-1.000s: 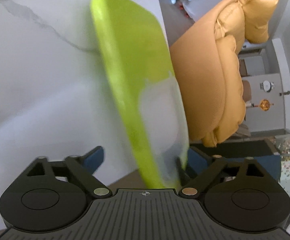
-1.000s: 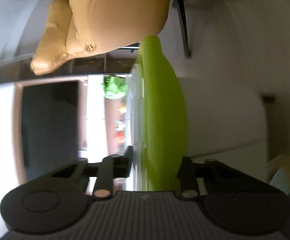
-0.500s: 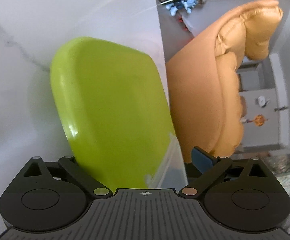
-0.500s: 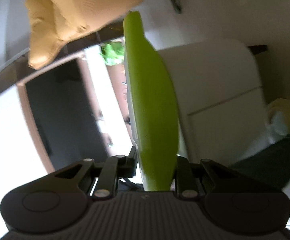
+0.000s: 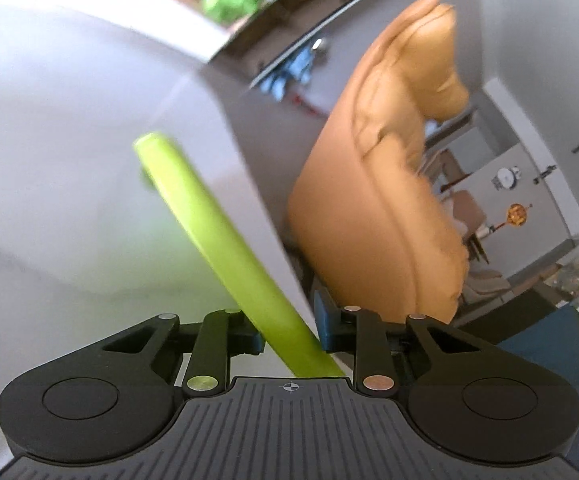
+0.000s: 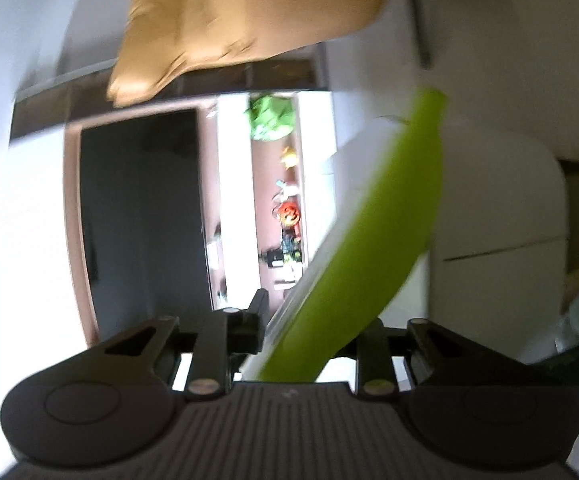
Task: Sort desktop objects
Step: 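Lift the green lid with both tools and turn it over, then carry the green lid with both tools over the dark bin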
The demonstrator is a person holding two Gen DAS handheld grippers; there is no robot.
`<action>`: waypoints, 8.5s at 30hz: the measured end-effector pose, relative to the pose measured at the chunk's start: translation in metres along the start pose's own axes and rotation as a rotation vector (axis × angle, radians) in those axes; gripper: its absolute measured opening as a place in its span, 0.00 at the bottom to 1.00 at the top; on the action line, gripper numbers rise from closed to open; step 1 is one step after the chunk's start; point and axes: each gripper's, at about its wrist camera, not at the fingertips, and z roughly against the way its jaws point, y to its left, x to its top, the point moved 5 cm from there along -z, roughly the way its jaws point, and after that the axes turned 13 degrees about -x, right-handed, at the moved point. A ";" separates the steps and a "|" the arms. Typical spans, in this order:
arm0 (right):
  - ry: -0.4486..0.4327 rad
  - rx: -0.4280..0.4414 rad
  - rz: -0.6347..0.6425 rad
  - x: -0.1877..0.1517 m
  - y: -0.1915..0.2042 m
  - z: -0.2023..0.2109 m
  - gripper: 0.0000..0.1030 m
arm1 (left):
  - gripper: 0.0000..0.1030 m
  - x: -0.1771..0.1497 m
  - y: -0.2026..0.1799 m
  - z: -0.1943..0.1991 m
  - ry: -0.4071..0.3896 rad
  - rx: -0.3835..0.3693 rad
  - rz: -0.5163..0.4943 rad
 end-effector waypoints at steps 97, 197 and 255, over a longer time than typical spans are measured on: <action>0.316 -0.221 0.835 -0.269 0.129 -0.152 0.83 | 0.64 -0.021 0.157 0.433 -0.286 0.357 0.276; -0.003 -0.140 0.997 -0.295 0.129 -0.116 0.68 | 0.90 -0.122 0.095 0.433 -0.535 0.392 0.212; 0.024 -0.155 0.878 -0.303 0.133 -0.144 0.52 | 0.89 -0.110 0.112 0.409 -0.671 0.447 0.314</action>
